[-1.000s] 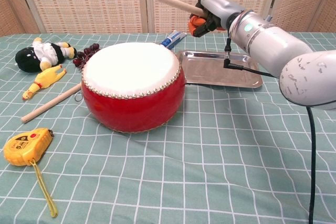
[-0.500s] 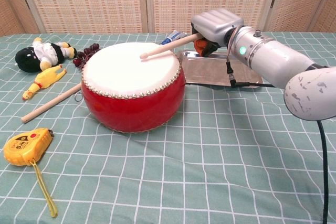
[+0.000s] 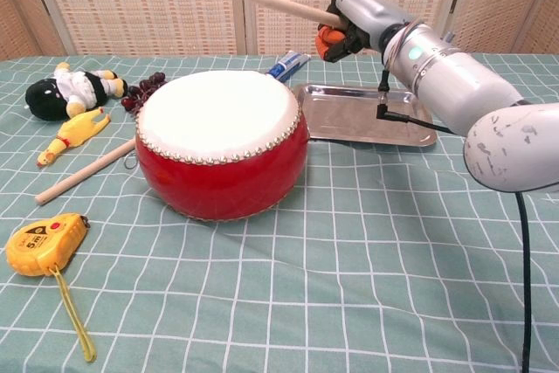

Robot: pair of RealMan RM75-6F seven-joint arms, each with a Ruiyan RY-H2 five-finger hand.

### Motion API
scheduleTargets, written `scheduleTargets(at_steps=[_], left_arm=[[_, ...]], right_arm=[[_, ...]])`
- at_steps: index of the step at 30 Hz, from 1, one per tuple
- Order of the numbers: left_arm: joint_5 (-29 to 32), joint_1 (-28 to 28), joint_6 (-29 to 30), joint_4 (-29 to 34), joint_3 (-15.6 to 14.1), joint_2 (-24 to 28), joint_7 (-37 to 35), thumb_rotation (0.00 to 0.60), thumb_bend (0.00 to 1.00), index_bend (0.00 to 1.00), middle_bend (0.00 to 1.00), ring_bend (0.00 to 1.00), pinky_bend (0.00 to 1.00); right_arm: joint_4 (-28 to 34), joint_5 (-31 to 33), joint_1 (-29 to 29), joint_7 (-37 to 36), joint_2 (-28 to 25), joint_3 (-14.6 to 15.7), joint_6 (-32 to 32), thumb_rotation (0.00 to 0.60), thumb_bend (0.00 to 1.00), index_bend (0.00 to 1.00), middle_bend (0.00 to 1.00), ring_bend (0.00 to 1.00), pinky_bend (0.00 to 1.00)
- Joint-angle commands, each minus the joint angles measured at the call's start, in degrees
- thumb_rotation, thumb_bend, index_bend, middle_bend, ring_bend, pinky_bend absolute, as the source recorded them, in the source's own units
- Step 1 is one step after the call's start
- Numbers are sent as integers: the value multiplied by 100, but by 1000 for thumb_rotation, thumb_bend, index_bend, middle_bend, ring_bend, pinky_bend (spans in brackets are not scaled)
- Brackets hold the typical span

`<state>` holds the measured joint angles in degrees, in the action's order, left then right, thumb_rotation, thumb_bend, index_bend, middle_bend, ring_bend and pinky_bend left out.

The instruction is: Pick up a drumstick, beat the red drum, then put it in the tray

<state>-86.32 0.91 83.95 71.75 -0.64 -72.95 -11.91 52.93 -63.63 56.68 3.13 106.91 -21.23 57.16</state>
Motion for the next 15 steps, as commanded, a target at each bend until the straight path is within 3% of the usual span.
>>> scheduleTargets(at_steps=[1,5,8,15], left_arm=[[6,-1,-7,1,-2,2,4,600,316,35,12,0,17],[32,-7,-24,-4,-1,2,6,600,317,34,12,0,17],[34,-8,-31,-8,-4,-1,3,600,317,35,12,0,17],[30,-15,-11,-14,1,12,-22,600,316,35,12,0,17]], right_arm=[[-212,-209,66,1548,-55,461,-353,600,721,1000,1000,1000,1000],[-399,-271,128,2199,-15,704,-567,600,720,1000,1000,1000,1000],[-411,-174,116,2294,46,619,-538,600,720,1000,1000,1000,1000],[-125,-41,-58,372,226,-271,216,600,721,1000,1000,1000,1000]])
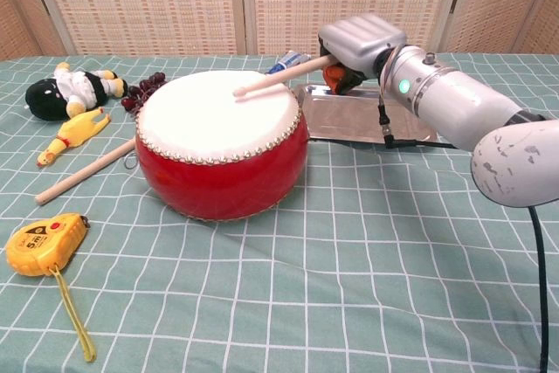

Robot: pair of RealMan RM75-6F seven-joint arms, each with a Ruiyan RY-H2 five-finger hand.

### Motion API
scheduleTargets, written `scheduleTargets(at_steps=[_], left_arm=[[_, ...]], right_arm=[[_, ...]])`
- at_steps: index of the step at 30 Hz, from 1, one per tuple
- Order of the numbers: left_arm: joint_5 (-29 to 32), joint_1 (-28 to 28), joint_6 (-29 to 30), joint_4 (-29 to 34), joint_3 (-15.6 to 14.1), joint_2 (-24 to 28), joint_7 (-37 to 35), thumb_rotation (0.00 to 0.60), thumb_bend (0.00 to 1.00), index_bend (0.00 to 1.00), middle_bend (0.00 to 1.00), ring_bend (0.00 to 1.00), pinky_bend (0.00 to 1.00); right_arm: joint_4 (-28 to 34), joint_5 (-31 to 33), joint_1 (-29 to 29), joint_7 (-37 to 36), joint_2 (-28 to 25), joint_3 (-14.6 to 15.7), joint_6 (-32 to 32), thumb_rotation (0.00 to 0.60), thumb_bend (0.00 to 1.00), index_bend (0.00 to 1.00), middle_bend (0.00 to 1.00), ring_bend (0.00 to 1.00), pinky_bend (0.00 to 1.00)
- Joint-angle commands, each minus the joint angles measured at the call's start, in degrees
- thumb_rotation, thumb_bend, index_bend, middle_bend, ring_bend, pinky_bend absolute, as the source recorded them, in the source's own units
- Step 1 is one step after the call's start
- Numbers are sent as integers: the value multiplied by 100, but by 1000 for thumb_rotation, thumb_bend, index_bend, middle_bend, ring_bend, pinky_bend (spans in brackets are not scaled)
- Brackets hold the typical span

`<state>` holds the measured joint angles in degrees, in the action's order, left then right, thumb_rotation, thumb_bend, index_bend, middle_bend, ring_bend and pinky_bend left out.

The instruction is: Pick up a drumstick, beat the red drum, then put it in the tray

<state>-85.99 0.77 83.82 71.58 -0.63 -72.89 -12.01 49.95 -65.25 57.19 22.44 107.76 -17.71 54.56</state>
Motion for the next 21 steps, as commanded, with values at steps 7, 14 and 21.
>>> scheduleTargets(at_steps=[7,14,21], left_arm=[[-35,8,20,30,-4,13,22,600,317,35,12,0,17],[-1,0,3,37,0,18,29,600,317,35,12,0,18],[-8,5,-6,30,-4,4,25,600,317,35,12,0,17]], right_arm=[[317,184,-149,-1550,1,-559,204,600,720,1000,1000,1000,1000],[-113,-118,-3,-241,22,104,-140,600,720,1000,1000,1000,1000],[-283,-182,57,380,83,263,-183,600,720,1000,1000,1000,1000]])
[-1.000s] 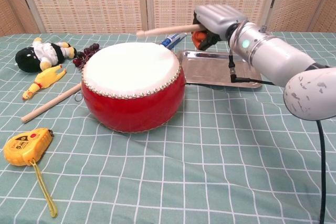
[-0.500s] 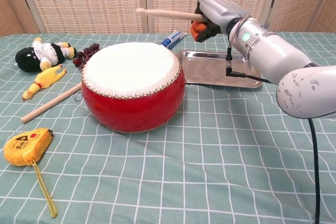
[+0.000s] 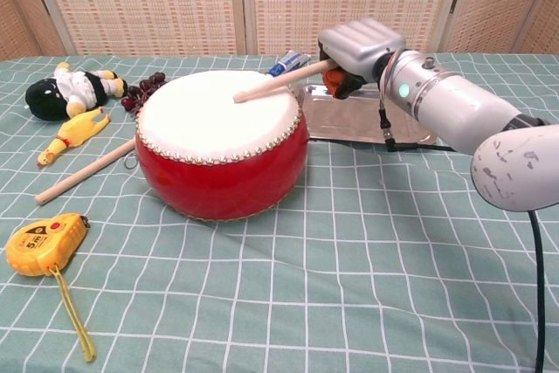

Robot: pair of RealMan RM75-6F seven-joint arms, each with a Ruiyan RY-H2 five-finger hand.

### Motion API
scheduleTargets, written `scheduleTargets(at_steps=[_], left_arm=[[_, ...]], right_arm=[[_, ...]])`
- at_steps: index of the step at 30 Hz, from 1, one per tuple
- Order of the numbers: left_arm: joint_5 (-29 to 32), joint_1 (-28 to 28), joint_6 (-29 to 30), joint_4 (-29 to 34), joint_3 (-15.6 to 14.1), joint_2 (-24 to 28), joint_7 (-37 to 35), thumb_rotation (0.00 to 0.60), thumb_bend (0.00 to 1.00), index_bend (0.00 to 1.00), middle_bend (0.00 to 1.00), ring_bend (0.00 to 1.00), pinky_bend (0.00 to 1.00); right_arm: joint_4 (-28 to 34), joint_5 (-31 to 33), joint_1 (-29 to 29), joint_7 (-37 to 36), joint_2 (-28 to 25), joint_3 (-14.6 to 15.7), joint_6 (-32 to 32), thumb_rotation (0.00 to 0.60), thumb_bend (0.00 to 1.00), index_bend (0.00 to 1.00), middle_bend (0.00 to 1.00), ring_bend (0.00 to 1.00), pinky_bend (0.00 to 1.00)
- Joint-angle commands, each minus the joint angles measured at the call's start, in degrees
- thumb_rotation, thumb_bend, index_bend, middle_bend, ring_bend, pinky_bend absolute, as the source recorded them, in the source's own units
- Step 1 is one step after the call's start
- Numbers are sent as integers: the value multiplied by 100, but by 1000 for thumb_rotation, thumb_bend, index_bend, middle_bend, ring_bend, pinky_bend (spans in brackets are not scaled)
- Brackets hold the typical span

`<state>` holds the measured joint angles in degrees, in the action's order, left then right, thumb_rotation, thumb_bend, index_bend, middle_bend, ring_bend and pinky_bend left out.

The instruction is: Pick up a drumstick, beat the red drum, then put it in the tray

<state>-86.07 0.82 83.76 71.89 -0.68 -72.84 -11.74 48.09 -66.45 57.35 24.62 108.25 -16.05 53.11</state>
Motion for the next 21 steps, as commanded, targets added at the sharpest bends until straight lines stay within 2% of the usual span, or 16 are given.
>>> scheduleTargets(at_steps=[1,2,3,4,5,8,13,17,21], left_arm=[[3,0,-2,-7,1,-4,-8,600,317,35,12,0,17],[8,-2,-4,-12,2,-6,-10,600,317,35,12,0,17],[18,-5,-4,-23,6,-8,-17,600,317,35,12,0,18],[21,-8,0,-35,8,-6,-24,600,317,35,12,0,18],[14,-7,3,-42,7,-5,-36,600,317,35,12,0,18],[-19,0,15,-42,-2,-6,-45,600,316,35,12,0,17],[-22,-7,33,-38,-1,2,-33,600,317,35,12,0,17],[-6,-13,24,-32,-1,6,-29,600,317,35,12,0,17],[1,-13,15,-35,0,-2,-29,600,317,35,12,0,17]], right_arm=[[-77,-65,31,73,57,38,48,600,721,1000,1000,1000,1000],[-34,-61,12,-105,77,-44,141,600,720,1000,1000,1000,1000],[70,-37,-27,-562,116,-264,380,600,720,1000,1000,1000,1000],[346,139,-109,-1392,160,-680,608,600,720,1000,1000,1000,1000],[457,166,-157,-1873,155,-828,651,600,720,1000,1000,1000,1000],[531,236,-205,-2215,99,-908,532,600,720,1000,1000,1000,1000],[473,184,-179,-1768,20,-684,354,600,720,1000,1000,1000,1000],[208,35,-74,-750,34,-313,250,600,720,1000,1000,1000,1000],[129,87,4,38,67,-149,104,600,716,1000,1000,1000,1000]])
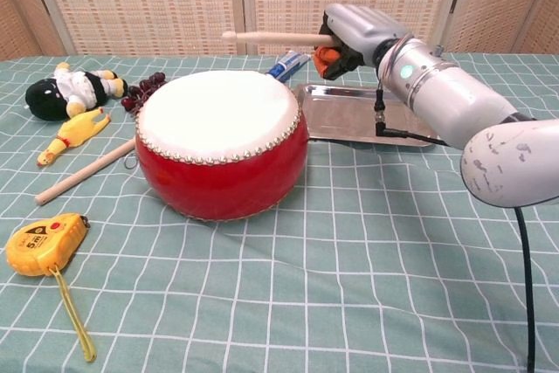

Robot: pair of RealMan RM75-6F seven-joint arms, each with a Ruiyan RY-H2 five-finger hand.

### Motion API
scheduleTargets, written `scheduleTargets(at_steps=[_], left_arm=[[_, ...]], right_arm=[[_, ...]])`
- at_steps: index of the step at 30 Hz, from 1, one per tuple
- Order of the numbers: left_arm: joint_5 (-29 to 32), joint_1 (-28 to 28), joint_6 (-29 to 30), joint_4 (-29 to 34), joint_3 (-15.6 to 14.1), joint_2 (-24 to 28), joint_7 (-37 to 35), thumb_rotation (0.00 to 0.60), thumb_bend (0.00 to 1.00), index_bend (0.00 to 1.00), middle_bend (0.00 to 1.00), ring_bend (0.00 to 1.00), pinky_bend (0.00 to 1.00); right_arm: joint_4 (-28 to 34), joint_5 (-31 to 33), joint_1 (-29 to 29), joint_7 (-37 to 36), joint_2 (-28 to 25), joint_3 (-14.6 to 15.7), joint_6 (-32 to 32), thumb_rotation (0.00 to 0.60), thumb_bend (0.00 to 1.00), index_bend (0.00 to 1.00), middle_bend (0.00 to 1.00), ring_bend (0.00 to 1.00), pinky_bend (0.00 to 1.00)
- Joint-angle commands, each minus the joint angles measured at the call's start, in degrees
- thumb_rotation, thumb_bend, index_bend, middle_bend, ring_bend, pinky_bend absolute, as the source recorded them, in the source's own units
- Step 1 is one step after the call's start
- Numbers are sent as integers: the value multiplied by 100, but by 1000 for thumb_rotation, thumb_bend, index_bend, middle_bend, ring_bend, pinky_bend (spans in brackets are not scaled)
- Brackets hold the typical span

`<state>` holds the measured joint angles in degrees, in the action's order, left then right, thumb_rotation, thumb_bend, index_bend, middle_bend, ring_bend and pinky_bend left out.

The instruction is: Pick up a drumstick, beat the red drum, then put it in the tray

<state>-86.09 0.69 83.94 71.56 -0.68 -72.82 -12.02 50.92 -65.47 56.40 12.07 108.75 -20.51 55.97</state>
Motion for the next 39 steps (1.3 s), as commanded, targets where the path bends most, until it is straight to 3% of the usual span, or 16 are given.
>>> scheduleTargets(at_steps=[1,5,13,22,29,34,39], left_arm=[[7,-1,-6,-4,1,-6,-4,600,317,35,12,0,18],[14,-5,-18,-21,-4,-8,-13,600,317,35,12,0,18],[1,-14,3,-40,-7,-3,-27,600,317,35,12,0,18],[-33,1,16,38,-9,19,40,600,317,35,12,0,17],[-9,-3,6,177,-11,99,182,600,318,35,12,0,18],[1,2,-22,290,-22,136,296,600,317,35,12,0,17],[33,-1,-42,372,-19,173,376,600,316,35,12,0,18]], right_arm=[[-192,-30,114,1470,29,349,-187,600,715,1000,1000,1000,1000],[-202,82,106,1711,97,292,-134,600,711,1000,1000,1000,1000],[73,169,-135,-127,117,-429,486,600,708,1000,1000,1000,1000],[77,1096,-478,-563,-164,-694,-426,600,664,1000,1000,1000,1000],[-990,1323,-405,-653,124,-443,-1293,600,590,1000,1000,1000,1000],[-1703,1290,-162,-843,398,-443,-1718,600,539,1000,1000,998,1000],[-2295,1256,130,-1028,599,-499,-2155,600,485,952,928,883,963]])
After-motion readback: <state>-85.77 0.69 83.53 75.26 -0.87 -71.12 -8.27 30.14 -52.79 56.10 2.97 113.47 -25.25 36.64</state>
